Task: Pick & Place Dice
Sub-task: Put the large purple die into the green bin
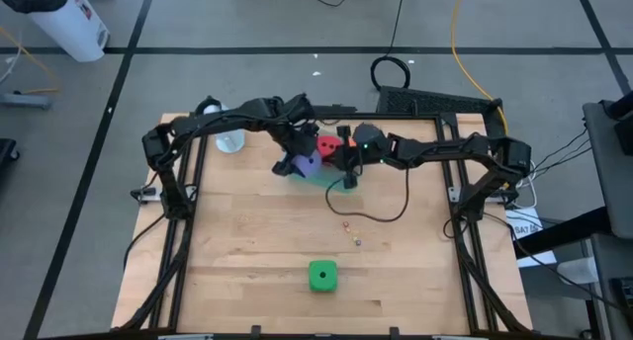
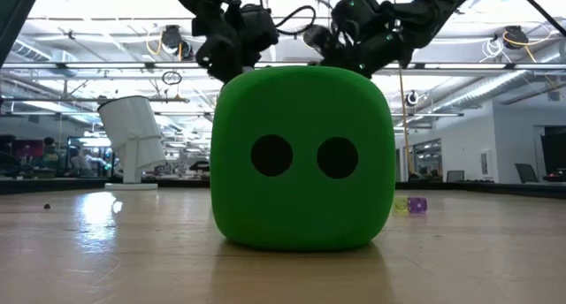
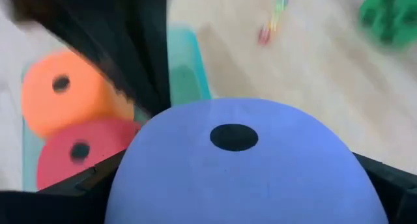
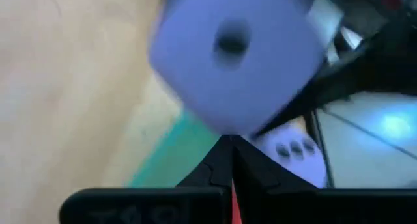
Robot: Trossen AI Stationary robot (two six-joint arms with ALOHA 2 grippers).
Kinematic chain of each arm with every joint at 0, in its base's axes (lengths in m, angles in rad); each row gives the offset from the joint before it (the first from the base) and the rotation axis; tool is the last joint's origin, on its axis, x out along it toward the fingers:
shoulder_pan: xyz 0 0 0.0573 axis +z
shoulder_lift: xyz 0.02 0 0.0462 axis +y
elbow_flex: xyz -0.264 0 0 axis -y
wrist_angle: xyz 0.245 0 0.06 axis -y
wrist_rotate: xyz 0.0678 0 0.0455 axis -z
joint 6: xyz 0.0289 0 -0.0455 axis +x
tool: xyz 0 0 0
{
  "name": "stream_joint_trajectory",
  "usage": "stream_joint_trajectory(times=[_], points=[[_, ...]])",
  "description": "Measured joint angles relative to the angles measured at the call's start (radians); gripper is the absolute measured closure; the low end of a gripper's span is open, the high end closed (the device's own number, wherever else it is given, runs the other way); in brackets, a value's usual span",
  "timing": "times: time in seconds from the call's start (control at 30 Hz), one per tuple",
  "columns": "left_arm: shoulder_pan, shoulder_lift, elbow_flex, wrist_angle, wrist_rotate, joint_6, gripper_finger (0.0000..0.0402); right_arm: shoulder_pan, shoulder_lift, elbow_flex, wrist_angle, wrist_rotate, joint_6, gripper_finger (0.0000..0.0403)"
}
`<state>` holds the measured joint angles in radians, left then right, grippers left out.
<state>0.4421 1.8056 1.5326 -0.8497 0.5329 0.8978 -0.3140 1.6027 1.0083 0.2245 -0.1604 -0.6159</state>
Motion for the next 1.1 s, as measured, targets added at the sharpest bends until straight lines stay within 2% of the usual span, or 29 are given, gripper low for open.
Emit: stream_joint_trajectory(times=[0.1, 0.2, 0.33, 0.47, 0.7, 0.87, 0.93, 1.1], points=[[0.036, -0.005, 0.0, 0.024, 0.128, -0.06, 0.0007, 0.031, -0.004, -0.002, 0.032, 0.069, -0.086, 0.0403], [0.082, -0.005, -0.001, 0.029, 0.268, -0.11, 0.0007, 0.078, -0.005, -0.002, 0.089, 0.214, -0.185, 0.0403], [0.13, -0.004, -0.002, 0.031, 0.38, -0.135, 0.0007, 0.129, -0.005, -0.003, 0.148, 0.363, -0.274, 0.0403], [0.143, -0.003, -0.002, 0.042, 0.405, -0.137, 0.0007, 0.148, -0.005, -0.002, 0.159, 0.438, -0.287, 0.0403], [0.138, -0.003, -0.002, 0.055, 0.354, -0.127, 0.0007, 0.16, -0.005, -0.002, 0.171, 0.584, -0.317, 0.0403], [0.145, 0.002, -0.004, 0.033, 0.318, -0.141, 0.0007, 0.165, -0.012, 0.005, 0.212, 0.746, -0.321, 0.0403], [0.148, 0.001, -0.004, 0.03, 0.307, -0.148, 0.0007, 0.165, -0.008, 0.004, 0.202, 0.748, -0.314, 0.0403], [0.147, 0.001, -0.004, 0.042, 0.302, -0.141, 0.0007, 0.172, -0.009, 0.004, 0.245, 0.627, -0.316, 0.0403]])
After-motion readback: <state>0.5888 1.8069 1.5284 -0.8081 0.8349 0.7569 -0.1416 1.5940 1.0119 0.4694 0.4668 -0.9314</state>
